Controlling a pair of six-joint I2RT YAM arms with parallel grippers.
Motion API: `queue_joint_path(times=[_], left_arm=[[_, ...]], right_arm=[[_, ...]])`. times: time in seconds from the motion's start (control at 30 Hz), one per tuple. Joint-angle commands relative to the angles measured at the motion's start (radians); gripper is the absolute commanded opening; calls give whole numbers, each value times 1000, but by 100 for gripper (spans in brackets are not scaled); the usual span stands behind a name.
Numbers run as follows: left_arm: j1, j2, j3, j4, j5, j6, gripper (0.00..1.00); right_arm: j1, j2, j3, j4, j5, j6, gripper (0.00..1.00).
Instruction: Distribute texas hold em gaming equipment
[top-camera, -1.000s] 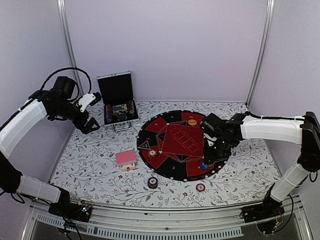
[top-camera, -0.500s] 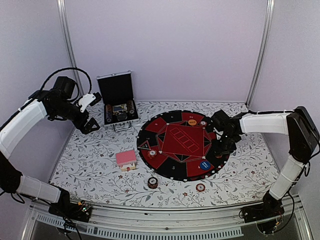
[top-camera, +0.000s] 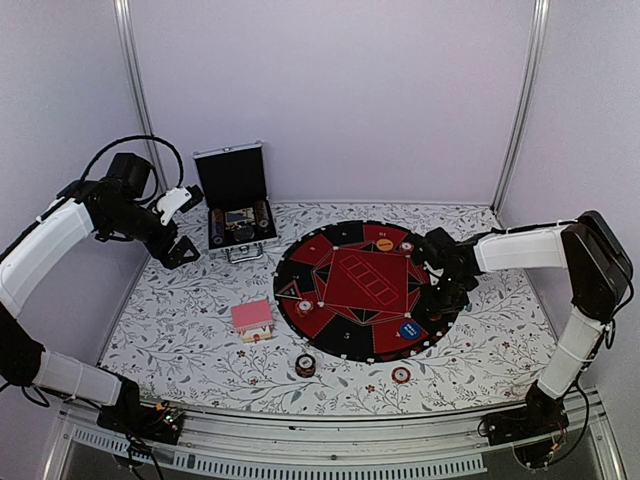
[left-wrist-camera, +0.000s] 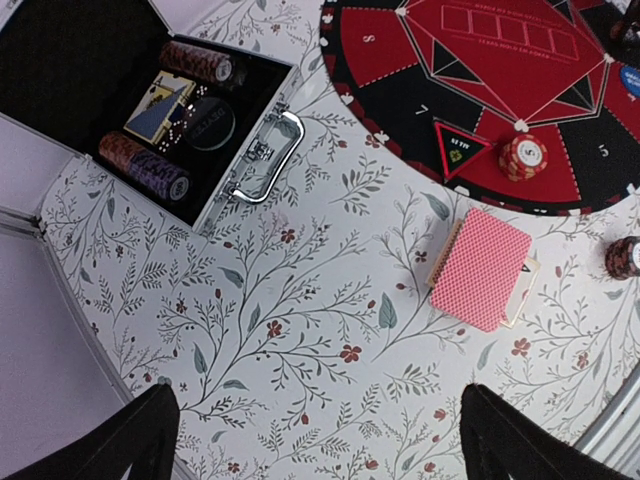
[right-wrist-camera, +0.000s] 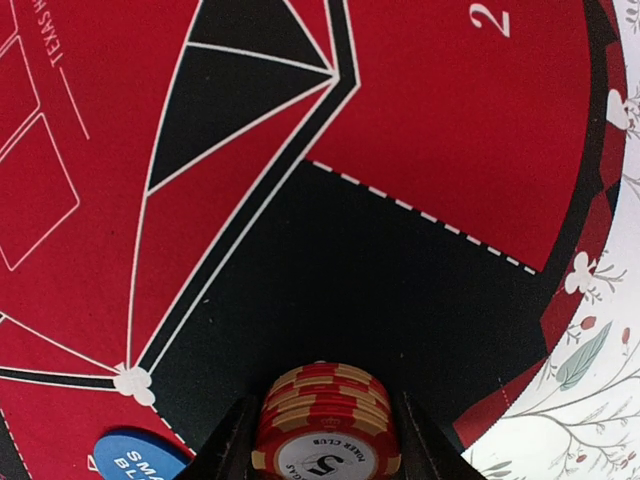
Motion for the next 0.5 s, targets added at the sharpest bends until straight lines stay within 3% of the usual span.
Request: queue_joint_path(times=[0.0, 0.47], left_arm=[[-11, -4, 9, -16, 6, 8, 100], [-12, -2, 11, -14, -4, 8, 100]], right_arm=[[-4, 19, -45, 36, -29, 9, 13], [-4, -59, -100, 20, -85, 10, 13]])
